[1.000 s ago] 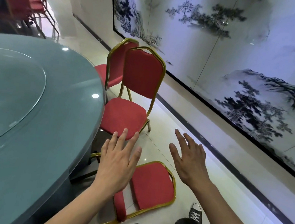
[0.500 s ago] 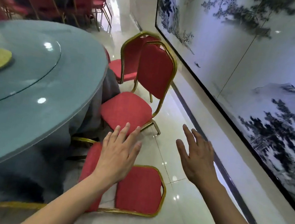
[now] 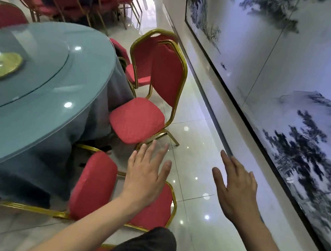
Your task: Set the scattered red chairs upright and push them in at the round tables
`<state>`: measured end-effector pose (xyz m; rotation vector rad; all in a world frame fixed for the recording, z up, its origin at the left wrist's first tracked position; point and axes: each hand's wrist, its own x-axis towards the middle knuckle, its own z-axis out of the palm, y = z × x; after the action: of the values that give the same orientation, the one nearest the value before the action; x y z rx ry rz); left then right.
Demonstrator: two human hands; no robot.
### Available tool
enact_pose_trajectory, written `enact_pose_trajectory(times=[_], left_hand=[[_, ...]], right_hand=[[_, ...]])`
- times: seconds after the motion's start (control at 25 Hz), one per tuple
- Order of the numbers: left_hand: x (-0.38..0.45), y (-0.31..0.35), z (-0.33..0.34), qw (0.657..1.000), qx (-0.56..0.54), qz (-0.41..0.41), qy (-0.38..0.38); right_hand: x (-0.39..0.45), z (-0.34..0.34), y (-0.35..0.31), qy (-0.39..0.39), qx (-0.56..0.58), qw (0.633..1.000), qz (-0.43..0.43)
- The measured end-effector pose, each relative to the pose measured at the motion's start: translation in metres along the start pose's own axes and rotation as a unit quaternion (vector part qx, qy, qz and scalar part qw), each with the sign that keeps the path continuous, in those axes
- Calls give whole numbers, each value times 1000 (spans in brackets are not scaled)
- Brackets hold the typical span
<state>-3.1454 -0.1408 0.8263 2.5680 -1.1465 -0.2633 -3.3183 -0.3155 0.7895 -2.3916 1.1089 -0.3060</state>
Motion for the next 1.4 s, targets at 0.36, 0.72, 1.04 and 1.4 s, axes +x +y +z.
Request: enact_pose_trajectory(times=[0.36, 0.72, 1.04, 1.4], left_hand=[[62, 36, 41, 997, -52, -54, 14], [149, 12, 47, 975, -114, -179, 65], [145, -44, 42, 917, -115, -358, 133], [85, -62, 98, 801, -89, -570, 163]], right_hand=[[75, -22, 34, -46, -57, 997, -29], [228, 8, -16, -130, -99, 968, -189], [286, 71, -80, -263, -110, 904, -319], [317, 174, -121, -365, -90, 803, -462]])
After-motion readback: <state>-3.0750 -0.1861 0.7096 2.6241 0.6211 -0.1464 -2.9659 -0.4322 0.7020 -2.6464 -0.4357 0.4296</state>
